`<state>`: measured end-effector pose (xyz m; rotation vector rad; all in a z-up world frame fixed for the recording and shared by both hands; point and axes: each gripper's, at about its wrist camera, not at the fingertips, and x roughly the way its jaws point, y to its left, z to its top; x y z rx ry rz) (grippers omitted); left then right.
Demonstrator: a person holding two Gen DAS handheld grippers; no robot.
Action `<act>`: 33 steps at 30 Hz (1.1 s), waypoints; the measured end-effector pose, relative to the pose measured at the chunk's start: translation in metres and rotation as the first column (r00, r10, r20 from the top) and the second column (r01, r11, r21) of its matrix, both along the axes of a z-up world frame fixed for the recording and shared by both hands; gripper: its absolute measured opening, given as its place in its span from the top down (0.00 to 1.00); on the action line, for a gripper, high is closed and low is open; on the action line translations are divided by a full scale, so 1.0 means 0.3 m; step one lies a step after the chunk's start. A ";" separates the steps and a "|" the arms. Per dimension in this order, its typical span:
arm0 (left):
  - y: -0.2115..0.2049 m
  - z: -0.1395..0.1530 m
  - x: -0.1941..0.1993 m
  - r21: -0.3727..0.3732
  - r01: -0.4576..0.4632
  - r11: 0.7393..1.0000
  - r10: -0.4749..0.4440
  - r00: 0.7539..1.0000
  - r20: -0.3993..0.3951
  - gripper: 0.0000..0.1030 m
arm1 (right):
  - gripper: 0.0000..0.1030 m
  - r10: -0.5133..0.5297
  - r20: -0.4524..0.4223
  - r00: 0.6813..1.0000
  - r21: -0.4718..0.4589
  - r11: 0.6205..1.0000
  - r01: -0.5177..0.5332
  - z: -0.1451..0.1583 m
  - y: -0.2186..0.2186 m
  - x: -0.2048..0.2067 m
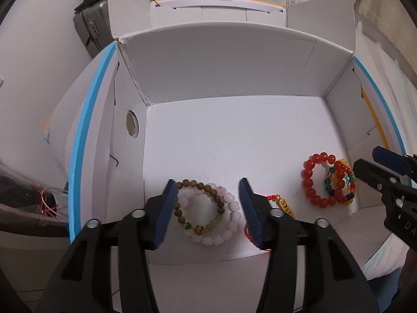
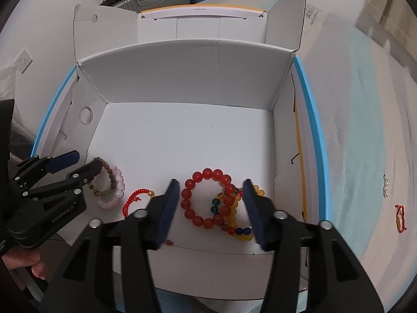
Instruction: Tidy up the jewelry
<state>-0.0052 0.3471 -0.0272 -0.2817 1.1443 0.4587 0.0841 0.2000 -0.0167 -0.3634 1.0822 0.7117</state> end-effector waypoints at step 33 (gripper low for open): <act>-0.063 0.128 -0.009 0.036 0.029 0.999 -0.033 0.994 0.106 0.06 | 0.07 0.033 0.028 0.999 0.086 0.996 -0.035 0.141 -0.078 -0.021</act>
